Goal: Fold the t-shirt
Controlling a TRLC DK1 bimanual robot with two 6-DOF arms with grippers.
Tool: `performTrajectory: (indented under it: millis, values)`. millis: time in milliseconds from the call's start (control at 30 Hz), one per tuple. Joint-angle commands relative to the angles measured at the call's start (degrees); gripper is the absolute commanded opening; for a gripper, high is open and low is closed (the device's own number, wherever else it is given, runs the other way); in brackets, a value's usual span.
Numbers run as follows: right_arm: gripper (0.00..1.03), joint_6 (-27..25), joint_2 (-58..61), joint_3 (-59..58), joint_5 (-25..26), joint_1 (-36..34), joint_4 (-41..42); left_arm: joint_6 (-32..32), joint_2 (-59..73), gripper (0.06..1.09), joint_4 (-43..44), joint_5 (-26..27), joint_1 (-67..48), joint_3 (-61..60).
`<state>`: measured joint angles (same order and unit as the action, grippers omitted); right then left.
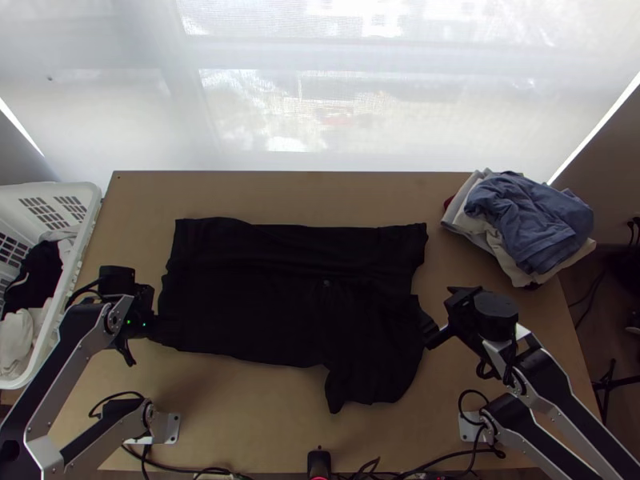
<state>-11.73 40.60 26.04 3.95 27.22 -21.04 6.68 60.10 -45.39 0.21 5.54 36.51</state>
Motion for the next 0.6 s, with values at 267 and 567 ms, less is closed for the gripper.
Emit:
performTrajectory:
  millis: [267,567]
  values:
    - [0.98,2.23,-1.49,3.75,-0.25,4.24,-9.46,1.94,5.56,0.89,-0.14,-3.99,0.7,-1.09]
    - [0.98,2.06,-1.4,4.37,-0.61,5.82,-11.31,2.99,6.88,0.33,-1.11,-3.9,0.7,-2.06]
